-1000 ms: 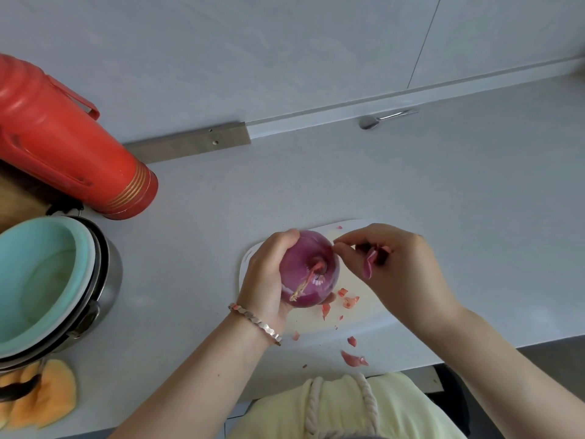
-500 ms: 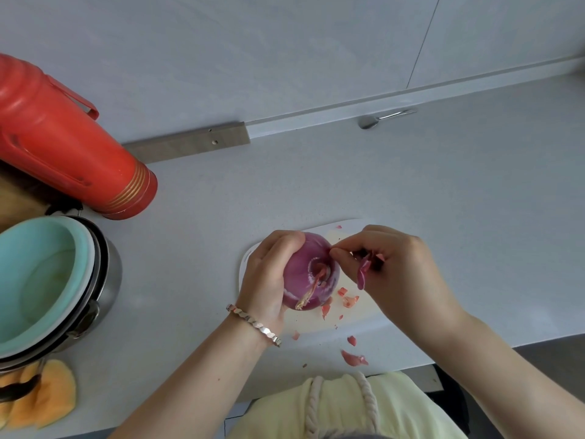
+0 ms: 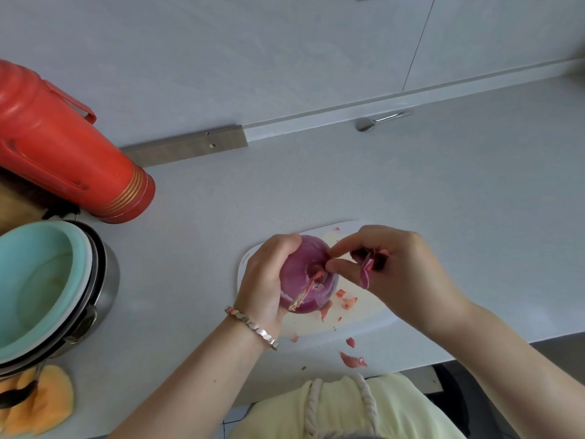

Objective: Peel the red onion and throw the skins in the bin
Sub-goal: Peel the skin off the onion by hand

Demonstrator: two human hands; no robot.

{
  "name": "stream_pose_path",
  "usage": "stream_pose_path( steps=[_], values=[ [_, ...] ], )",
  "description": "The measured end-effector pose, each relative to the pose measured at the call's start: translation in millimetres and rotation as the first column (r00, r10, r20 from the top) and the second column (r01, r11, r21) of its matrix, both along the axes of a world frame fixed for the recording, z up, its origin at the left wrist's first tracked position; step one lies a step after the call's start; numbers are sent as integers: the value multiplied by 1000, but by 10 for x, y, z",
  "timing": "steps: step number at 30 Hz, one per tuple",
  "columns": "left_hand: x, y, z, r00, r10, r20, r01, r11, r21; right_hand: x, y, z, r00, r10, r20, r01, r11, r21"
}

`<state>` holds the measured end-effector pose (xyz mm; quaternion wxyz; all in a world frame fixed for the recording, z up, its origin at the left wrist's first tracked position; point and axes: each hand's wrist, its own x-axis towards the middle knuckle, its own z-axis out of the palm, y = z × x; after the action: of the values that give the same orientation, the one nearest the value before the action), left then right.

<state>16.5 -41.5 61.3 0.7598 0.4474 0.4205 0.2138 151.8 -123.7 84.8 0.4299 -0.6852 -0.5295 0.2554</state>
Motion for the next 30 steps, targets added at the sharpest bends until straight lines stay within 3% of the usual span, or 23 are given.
stream_pose_path(
  steps=[5,12,15,18,25,30],
  values=[
    [-12,-6,-11,999,-28,-16,28,1000,-7,14,-8,-54,986,68,154,-69,998,2],
    [1,-18,-13,1000,27,-15,-27,1000,11,-14,-31,-95,976,146,159,-139,989,-54],
    [-12,-7,-20,1000,-27,12,27,1000,12,-35,-37,-65,995,87,-51,-92,989,-115],
    [-12,-23,-20,994,-8,107,20,994,-109,-43,-27,-61,963,4,-269,-42,990,-135],
    [21,-99,40,978,60,198,-1,959,-283,-118,-18,-141,853,-127,-507,110,992,-63],
    [-22,-30,-8,978,99,184,-50,966,-254,-91,-54,-156,830,-158,-536,132,987,-87]
  ],
)
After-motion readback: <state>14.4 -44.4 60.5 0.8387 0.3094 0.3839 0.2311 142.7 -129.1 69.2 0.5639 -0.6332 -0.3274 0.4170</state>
